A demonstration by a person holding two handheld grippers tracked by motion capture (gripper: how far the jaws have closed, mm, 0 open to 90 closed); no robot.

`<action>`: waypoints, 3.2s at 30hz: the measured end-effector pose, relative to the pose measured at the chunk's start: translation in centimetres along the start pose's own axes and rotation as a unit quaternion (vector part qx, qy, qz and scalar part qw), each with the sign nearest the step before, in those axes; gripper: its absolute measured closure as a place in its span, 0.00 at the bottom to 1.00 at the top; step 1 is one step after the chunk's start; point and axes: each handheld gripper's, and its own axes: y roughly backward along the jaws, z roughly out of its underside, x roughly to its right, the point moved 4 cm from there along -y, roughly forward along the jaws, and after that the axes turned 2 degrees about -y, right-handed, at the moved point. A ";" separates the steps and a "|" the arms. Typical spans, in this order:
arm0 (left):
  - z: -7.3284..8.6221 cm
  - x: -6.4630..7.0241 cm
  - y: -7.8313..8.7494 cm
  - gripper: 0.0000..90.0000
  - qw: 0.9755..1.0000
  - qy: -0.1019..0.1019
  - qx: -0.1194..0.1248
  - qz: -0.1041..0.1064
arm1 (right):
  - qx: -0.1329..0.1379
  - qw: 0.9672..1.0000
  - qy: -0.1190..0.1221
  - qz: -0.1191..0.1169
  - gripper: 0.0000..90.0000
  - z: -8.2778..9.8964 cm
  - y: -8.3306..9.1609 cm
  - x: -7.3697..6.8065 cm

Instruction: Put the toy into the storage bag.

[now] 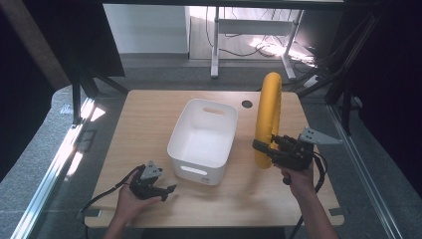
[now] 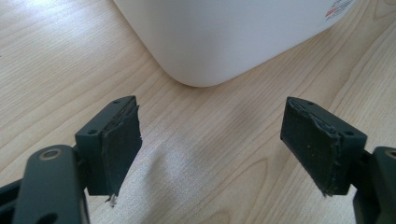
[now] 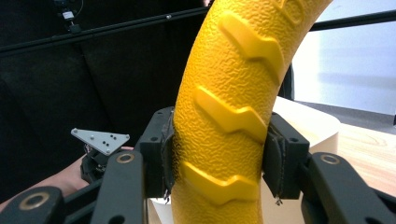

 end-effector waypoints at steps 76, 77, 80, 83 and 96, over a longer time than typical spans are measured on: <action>0.1 0.0 -0.4 0.22 1.000 -0.006 -0.008 0.003 | 0.077 0.996 0.044 -0.014 0.56 -6.2 -14.4 -7.2; 0.1 0.0 -0.4 0.22 1.000 -0.006 -0.009 0.004 | 0.079 0.996 0.043 -0.014 0.56 -6.0 -14.5 -7.3; 0.1 0.0 -0.4 0.22 1.000 -0.004 -0.006 0.003 | 0.077 0.996 0.043 -0.011 0.56 -5.7 -14.7 -7.4; 0.1 0.0 -0.4 0.22 1.000 -0.004 -0.007 0.003 | 0.083 0.996 0.038 -0.010 0.56 -5.4 -15.0 -7.5; 0.2 0.0 -0.4 0.22 1.000 -0.007 -0.007 0.004 | 0.085 0.995 0.047 0.021 0.56 -4.0 -16.4 -8.2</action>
